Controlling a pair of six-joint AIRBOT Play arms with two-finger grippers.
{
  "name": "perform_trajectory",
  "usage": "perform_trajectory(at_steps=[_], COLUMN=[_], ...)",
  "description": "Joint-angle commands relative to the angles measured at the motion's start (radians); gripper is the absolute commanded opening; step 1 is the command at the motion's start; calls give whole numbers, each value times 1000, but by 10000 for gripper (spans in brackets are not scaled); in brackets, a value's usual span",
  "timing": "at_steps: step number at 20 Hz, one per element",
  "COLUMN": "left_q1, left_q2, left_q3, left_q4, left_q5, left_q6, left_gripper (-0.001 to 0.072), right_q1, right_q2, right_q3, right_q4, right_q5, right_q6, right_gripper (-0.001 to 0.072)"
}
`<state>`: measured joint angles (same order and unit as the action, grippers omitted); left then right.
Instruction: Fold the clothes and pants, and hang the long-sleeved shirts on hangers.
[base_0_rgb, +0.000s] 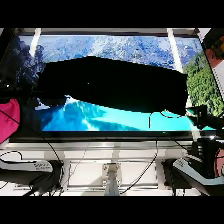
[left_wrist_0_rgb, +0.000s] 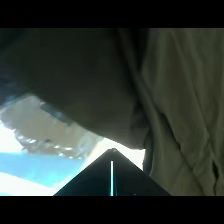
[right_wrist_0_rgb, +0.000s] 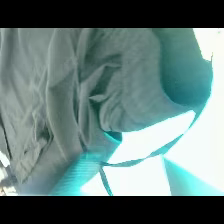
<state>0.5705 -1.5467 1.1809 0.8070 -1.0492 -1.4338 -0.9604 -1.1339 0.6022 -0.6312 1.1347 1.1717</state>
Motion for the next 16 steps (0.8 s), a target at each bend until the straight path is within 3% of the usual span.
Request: perform_trajectory(at_steps=[1,6,10,11,12,13,15,16], left_q1=[23,6,6,7,6,6,6,6], left_q2=[7,6,6,6,6,6,5,2], left_q3=[-9,-9,-9,-9,-9,-9,-9,-10], left_q4=[-16,-16,-16,-16,-15,-16,-15,-15], left_q5=[-55,-55,-55,-54,-50,-47,-43,-46], left_q6=[-25,-26,-26,-25,-25,-26,-26,-25], left_gripper=[8,20,21,51,233,348,352,357], right_q1=[30,214,303,307,307,307,307,307], right_q2=[53,30,-44,-51,-54,-53,-53,-53], right_q3=[-56,-56,-56,-56,-56,-56,-55,-55], right_q4=[6,5,-15,-29,-34,-34,-36,-36], right_q5=[-59,-272,-342,-375,-413,-455,-512,-528], right_q6=[101,215,296,324,342,348,358,358], right_gripper=[620,615,616,616,615,614,581,519])
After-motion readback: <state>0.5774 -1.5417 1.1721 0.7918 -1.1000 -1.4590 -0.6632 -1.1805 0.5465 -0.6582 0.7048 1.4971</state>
